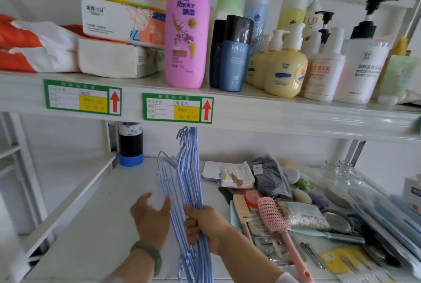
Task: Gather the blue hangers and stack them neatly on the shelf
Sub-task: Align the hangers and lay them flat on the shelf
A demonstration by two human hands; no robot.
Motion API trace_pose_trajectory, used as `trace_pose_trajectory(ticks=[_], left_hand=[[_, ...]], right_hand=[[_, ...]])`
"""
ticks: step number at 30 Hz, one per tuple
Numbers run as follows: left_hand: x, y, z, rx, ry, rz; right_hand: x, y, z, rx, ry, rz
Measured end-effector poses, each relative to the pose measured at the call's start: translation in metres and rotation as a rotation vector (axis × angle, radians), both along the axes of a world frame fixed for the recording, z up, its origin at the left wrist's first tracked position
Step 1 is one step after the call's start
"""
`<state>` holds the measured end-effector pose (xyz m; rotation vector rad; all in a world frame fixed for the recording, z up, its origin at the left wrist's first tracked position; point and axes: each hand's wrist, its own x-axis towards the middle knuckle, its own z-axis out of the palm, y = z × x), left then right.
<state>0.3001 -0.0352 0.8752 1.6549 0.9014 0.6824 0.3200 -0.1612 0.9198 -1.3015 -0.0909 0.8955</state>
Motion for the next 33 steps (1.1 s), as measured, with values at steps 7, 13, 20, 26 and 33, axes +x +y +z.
trace_pose_trajectory(ticks=[7,13,20,26,33], left_hand=[[0.006,-0.008,-0.018,-0.909,-0.221,-0.463],[0.004,0.001,0.001,-0.884,-0.263,-0.489],[0.016,0.026,-0.001,-0.728,-0.025,-0.370],[0.022,0.046,-0.015,-0.644,0.163,-0.309],[0.021,0.073,-0.008,-0.319,0.476,-0.320]], right_hand=[[0.000,0.003,0.023,0.179,0.048,0.086],[0.013,0.001,0.022,0.181,0.038,0.085],[0.019,0.012,0.000,-0.090,-0.134,-0.124],[0.022,0.028,-0.015,-0.422,-0.358,-0.107],[0.014,0.055,-0.042,-0.687,-0.435,-0.014]])
